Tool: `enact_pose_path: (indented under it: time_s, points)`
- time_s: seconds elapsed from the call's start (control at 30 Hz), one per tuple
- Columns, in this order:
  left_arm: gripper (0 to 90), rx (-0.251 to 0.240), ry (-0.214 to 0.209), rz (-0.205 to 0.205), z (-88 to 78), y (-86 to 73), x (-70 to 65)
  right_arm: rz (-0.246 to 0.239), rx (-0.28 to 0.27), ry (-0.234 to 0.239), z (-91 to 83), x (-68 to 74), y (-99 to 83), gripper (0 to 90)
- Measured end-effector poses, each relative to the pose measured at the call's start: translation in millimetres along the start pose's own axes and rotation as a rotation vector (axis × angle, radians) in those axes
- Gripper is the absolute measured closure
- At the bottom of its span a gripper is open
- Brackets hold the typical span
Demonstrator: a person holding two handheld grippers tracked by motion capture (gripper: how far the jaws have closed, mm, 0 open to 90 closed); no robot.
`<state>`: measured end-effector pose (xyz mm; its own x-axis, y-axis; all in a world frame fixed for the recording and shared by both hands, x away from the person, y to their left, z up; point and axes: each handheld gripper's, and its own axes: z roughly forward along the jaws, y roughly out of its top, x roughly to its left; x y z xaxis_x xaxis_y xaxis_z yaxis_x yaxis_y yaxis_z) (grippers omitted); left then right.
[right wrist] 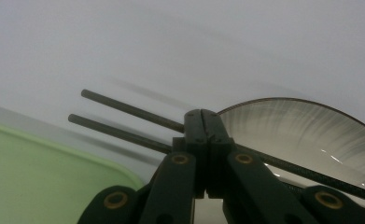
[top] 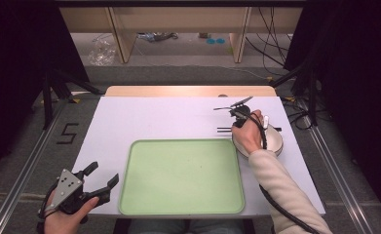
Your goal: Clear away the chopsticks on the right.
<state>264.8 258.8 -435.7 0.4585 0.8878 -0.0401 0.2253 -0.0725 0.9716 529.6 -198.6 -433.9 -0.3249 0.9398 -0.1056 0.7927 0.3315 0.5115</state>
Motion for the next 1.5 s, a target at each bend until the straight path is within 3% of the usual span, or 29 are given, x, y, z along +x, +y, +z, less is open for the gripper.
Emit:
enact_pose_path:
  time_s: [0.07,0.17,0.23,0.33,0.37,0.53,0.6,0.63,0.67,0.73,0.77,0.8,0.9,0.93,1.07,1.23,1.27,1.5]
  points:
    - [19.4,0.0,0.001,0.0,-0.2,0.1,0.1,-0.007,0.006,-0.009,0.6,-0.8,0.5,90.0]
    - [19.4,0.0,0.001,0.002,-0.2,0.1,0.1,0.034,0.015,-0.005,0.6,0.2,1.7,90.0]
    - [19.4,0.0,0.0,0.001,-0.1,0.1,0.0,0.001,0.005,-0.013,1.4,-3.1,2.7,90.0]
    - [19.4,0.0,0.0,-0.001,-0.1,0.1,-0.2,0.028,0.0,-0.01,2.0,-2.7,3.1,90.0]
    - [19.4,0.0,0.0,0.0,-0.1,0.2,-0.1,-0.006,-0.005,-0.013,3.1,-5.2,3.4,90.0]
    - [19.4,0.0,0.003,-0.001,-0.4,0.3,0.1,-0.015,0.0,0.004,-1.6,-3.4,4.4,90.0]
    - [19.4,0.001,0.003,-0.003,-0.2,0.2,0.2,-0.152,-0.026,0.008,-10.7,0.5,8.1,82.2]
    - [19.4,0.001,0.003,-0.003,-0.2,0.2,0.2,-0.152,-0.026,0.008,-10.7,0.5,8.1,82.2]
    - [19.4,0.0,0.002,-0.003,0.0,0.1,0.3,-0.317,-0.033,0.03,-14.4,4.4,11.7,70.6]
    - [19.4,0.0,0.003,-0.004,-0.1,0.1,0.4,-0.5,-0.005,-0.008,-15.6,8.9,14.6,64.5]
    - [19.4,0.0,0.003,-0.004,-0.1,0.1,0.4,-0.5,-0.005,-0.008,-15.6,8.9,14.6,64.5]
    - [19.4,0.0,0.003,-0.002,-0.2,0.2,0.4,-0.574,0.006,-0.035,-15.8,11.0,16.1,62.3]
    - [19.4,0.0,0.003,-0.003,0.0,0.2,0.2,-0.748,0.012,-0.058,-15.2,11.3,22.1,59.9]
    - [19.4,0.0,0.003,-0.004,0.1,0.2,0.3,-0.83,0.033,-0.077,-14.8,12.8,25.0,59.1]
    - [19.5,-0.005,0.002,-0.007,0.3,0.1,1.0,-0.937,0.111,-0.082,-11.8,15.4,29.4,63.3]
    - [19.6,0.001,0.005,-0.009,-0.1,0.2,0.7,-0.978,0.13,-0.057,-7.8,20.5,29.6,64.7]
    - [19.6,-0.006,0.001,-0.009,0.6,-0.1,0.9,-1.005,0.136,-0.035,-6.1,23.5,29.7,65.3]
    - [19.8,-0.009,-0.002,-0.009,1.1,-0.1,1.1,-1.027,0.156,-0.032,-1.2,29.4,33.0,66.7]
